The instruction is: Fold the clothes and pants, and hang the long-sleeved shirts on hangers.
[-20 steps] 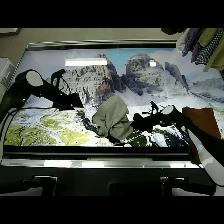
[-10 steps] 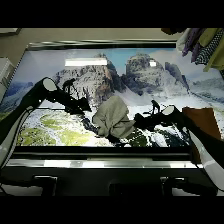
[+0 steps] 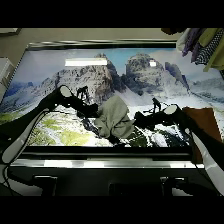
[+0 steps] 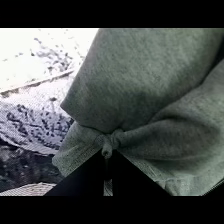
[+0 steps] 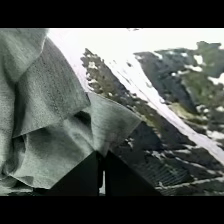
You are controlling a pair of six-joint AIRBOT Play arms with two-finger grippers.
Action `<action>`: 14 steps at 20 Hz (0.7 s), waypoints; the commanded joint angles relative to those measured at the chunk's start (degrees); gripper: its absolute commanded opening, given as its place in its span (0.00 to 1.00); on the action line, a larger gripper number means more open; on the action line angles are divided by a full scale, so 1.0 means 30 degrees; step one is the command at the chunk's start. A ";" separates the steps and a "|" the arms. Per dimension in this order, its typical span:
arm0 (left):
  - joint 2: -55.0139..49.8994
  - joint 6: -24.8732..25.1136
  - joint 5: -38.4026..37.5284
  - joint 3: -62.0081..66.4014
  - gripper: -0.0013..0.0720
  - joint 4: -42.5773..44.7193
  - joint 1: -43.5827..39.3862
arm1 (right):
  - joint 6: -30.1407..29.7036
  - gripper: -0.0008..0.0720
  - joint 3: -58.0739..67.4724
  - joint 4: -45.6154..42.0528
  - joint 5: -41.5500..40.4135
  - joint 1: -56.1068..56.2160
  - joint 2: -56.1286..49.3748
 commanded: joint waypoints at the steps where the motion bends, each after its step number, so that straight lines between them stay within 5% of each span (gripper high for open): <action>1: 0.0160 0.0219 0.0007 -0.0007 0.05 -0.0153 0.0284 | 0.0058 0.05 0.0022 -0.0058 0.0372 0.0007 0.0248; 8: 0.5093 0.0248 0.0015 0.0605 0.05 0.0102 0.3548 | 0.0226 0.05 0.1413 -0.2310 -0.0736 -0.0015 0.4728; 14: 1.1533 -0.0481 0.0022 0.3614 0.05 0.0736 0.6878 | 0.3701 0.05 0.7708 -0.8072 -0.0663 -0.0015 0.9449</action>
